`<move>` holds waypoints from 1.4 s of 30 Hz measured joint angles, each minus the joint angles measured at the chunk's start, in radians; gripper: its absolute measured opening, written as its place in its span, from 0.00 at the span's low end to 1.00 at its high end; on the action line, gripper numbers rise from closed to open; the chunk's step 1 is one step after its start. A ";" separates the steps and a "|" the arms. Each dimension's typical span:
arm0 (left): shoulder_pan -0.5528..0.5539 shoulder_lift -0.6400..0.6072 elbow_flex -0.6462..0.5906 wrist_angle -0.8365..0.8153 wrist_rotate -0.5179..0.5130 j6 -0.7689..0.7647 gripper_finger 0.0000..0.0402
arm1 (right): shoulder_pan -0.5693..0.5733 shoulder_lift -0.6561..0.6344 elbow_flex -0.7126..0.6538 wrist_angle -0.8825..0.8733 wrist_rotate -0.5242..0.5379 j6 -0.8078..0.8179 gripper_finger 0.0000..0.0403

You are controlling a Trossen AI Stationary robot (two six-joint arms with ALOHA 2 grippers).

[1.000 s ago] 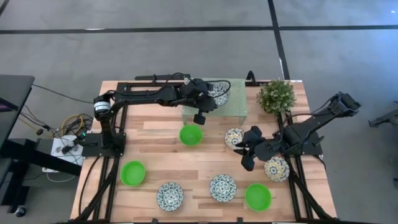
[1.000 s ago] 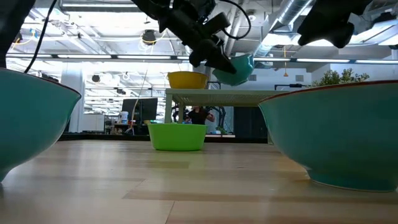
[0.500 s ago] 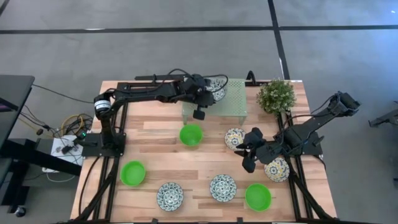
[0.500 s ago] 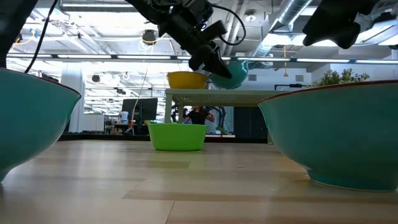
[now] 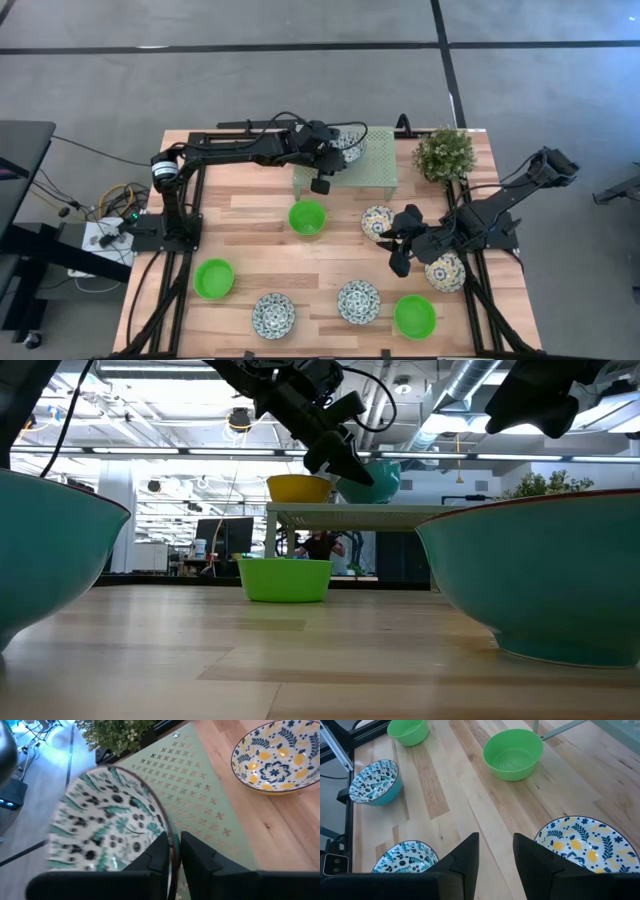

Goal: Pick & Place Mini bowls
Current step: Put the top green patterned bowl on the shelf

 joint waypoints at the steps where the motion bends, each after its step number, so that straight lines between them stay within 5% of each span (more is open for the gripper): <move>1: 0.000 0.001 0.000 0.000 -0.001 0.000 0.13 | 0.000 0.000 0.000 0.000 0.000 0.000 0.29; 14: -0.001 0.001 0.000 0.005 -0.003 -0.007 0.18 | 0.000 0.000 0.000 0.000 -0.001 0.000 0.29; 27: -0.001 0.001 0.000 0.022 -0.087 -0.007 0.35 | 0.000 0.000 0.000 0.000 -0.001 0.000 0.29; 42: -0.005 0.000 0.000 0.062 -0.149 -0.097 0.38 | 0.000 0.000 0.000 0.000 -0.005 0.000 0.29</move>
